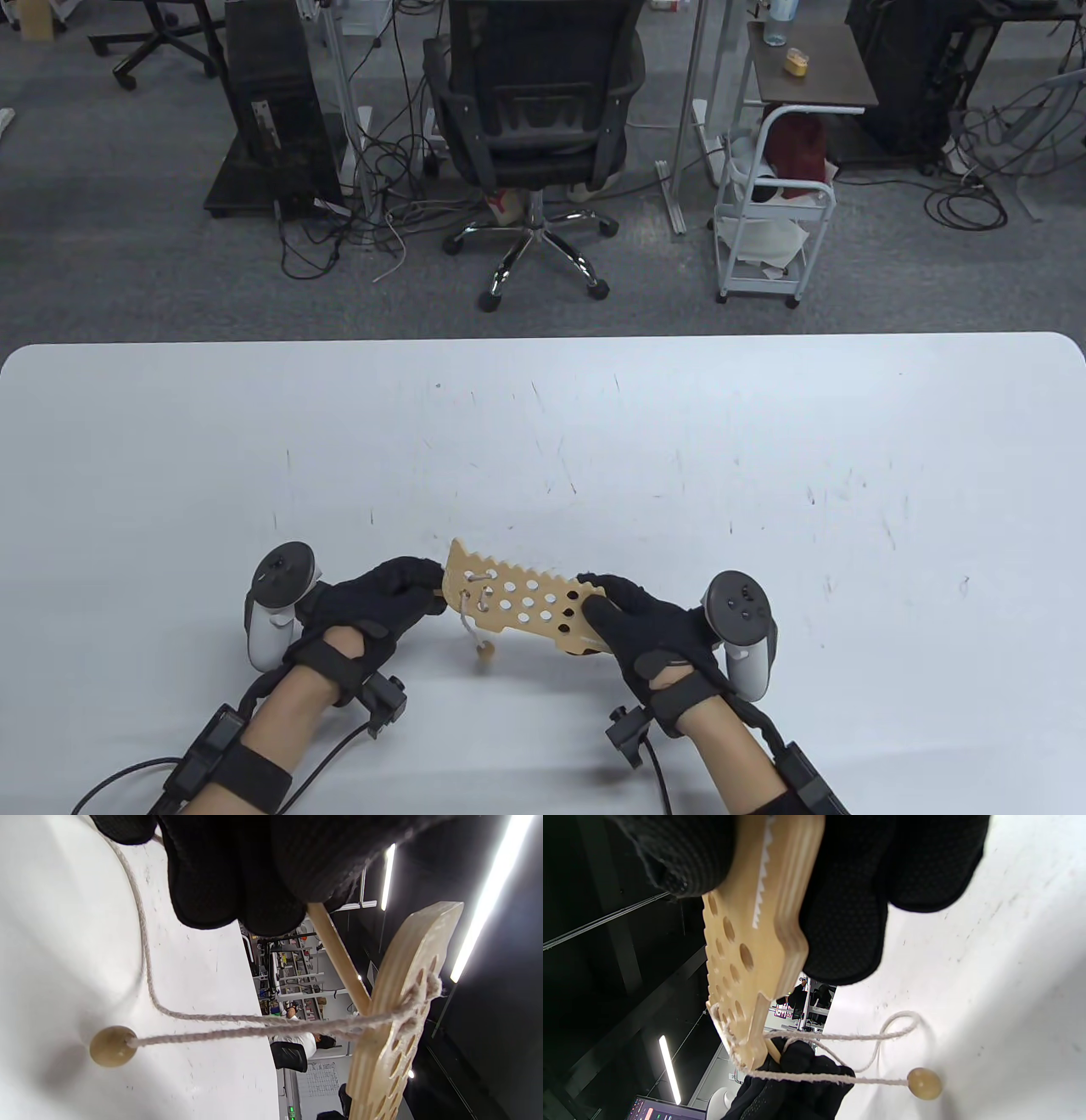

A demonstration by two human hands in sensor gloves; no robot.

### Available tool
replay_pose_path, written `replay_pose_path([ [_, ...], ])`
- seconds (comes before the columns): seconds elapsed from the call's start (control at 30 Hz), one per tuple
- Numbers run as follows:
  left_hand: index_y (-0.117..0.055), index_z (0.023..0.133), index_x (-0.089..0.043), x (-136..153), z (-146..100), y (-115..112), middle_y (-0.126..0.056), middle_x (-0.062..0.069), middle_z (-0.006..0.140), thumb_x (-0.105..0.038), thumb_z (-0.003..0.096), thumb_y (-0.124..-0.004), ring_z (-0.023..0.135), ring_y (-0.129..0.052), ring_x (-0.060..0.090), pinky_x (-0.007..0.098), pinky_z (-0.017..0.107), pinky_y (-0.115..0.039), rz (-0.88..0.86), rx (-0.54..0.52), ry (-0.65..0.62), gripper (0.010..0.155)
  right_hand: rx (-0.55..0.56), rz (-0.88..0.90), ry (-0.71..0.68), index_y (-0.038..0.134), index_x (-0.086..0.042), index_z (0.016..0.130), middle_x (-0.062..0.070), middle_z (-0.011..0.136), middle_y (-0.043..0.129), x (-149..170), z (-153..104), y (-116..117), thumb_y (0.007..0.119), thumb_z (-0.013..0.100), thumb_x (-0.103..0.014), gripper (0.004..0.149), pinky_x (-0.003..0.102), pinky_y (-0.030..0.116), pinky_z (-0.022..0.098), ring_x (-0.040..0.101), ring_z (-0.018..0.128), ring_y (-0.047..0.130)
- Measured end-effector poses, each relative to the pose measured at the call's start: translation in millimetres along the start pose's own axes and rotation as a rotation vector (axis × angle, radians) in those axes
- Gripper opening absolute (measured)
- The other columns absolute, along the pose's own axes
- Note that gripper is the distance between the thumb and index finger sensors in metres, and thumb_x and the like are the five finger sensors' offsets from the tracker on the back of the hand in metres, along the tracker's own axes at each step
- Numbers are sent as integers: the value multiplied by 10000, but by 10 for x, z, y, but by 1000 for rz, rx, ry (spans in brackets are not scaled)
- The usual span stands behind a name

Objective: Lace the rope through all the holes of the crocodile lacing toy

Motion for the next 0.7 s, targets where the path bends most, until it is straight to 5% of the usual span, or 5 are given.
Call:
replay_pose_path([
  [0.7,-888,818,-361,42,35,-176,-916,-42,843,-299,409,-848,832,-880,269,583,755,-537,-31,124,15,415,-74,90,-14,796,-205,865,54,671,1020,-49,-18,140,781,454,-416,463,484,805,468,253,514,1061],
])
Point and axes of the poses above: the tracker on the back of each hand, its own x axis roughly to the little-finger side, its own z axis roughly from the wrist to the fingertips, y = z × x, the point moved 2 cm from there along z, roughly from the wrist to the fingertips
